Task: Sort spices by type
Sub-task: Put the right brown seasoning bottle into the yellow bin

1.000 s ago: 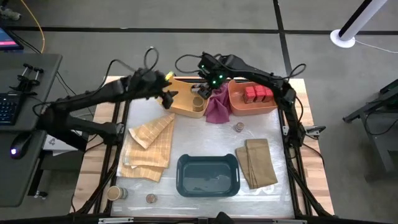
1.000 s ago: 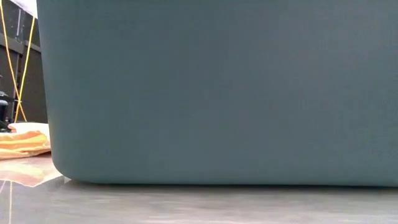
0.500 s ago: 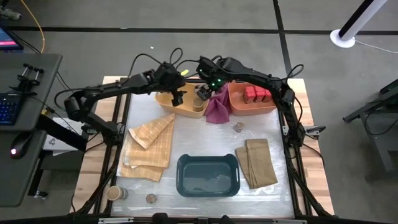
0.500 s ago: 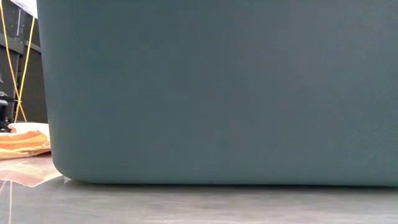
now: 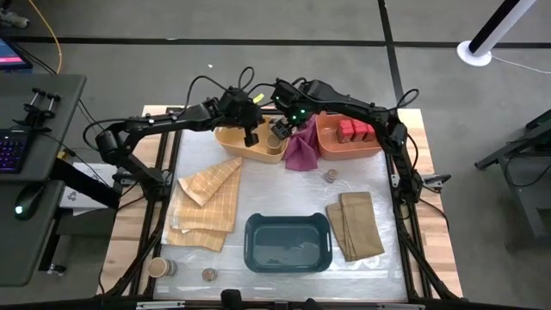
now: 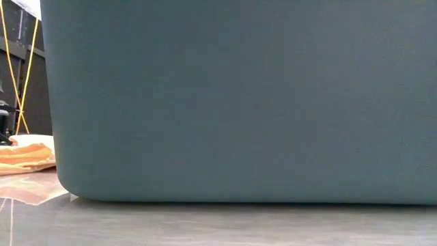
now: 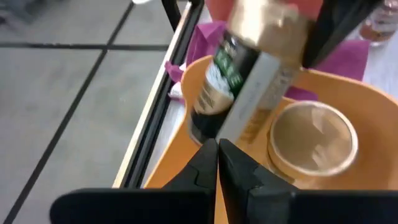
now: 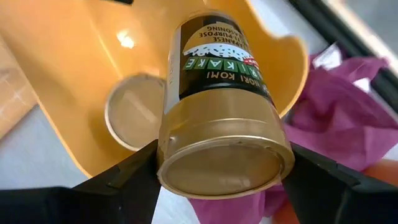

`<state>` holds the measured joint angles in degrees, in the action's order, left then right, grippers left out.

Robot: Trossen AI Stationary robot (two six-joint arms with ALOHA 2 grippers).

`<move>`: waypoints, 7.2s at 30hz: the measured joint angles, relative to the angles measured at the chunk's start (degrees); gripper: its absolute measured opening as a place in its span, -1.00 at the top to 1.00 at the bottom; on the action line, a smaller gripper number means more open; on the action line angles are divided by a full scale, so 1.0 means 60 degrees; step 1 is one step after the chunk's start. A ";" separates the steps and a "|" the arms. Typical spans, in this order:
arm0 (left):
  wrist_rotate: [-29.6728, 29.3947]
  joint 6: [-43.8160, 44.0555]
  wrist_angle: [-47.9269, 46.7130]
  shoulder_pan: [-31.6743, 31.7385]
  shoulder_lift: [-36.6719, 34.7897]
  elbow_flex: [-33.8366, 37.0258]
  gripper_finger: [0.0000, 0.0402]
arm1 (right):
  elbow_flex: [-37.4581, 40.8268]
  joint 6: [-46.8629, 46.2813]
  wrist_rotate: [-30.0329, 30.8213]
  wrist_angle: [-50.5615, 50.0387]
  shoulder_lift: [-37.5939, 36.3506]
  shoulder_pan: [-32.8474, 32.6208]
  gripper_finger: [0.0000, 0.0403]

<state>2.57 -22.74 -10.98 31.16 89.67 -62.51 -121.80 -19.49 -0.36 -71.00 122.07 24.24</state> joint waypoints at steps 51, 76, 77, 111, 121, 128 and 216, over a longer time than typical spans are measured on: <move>0.1450 0.2168 0.0603 0.1621 -0.0146 0.1090 0.93 | -0.0004 0.0043 -0.2185 0.2245 0.0125 0.0294 -0.64; -0.1536 0.4592 -0.3796 0.1466 0.2854 -0.2112 1.00 | -0.0783 0.0259 -0.2452 0.1689 -0.0264 0.0607 -0.64; -0.1682 0.4678 -0.3918 0.1433 0.3018 -0.2260 1.00 | -0.0783 0.0259 -0.2459 0.1654 -0.0261 0.0611 -0.64; -0.1164 0.4017 -0.4174 0.0936 0.3496 -0.2666 1.00 | 0.0155 0.1871 0.0990 -0.2851 -0.0243 -0.0941 -0.37; -0.0762 0.3753 -0.4285 0.1064 0.3453 -0.2662 1.00 | 0.1664 0.2253 0.1379 -0.2130 -0.0252 -0.0923 0.91; -0.0754 0.3420 -0.4319 0.1064 0.3453 -0.2662 1.00 | 0.2323 0.2335 0.1372 -0.1000 -0.0254 -0.0939 0.97; -0.1239 0.6983 -0.3536 0.0113 0.2706 -0.2527 1.00 | 0.2492 0.2335 0.0401 0.2204 -0.0254 -0.0894 1.00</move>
<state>-4.86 19.16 -32.19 31.83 105.90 -77.67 -106.85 -5.48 2.04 -57.78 120.55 18.87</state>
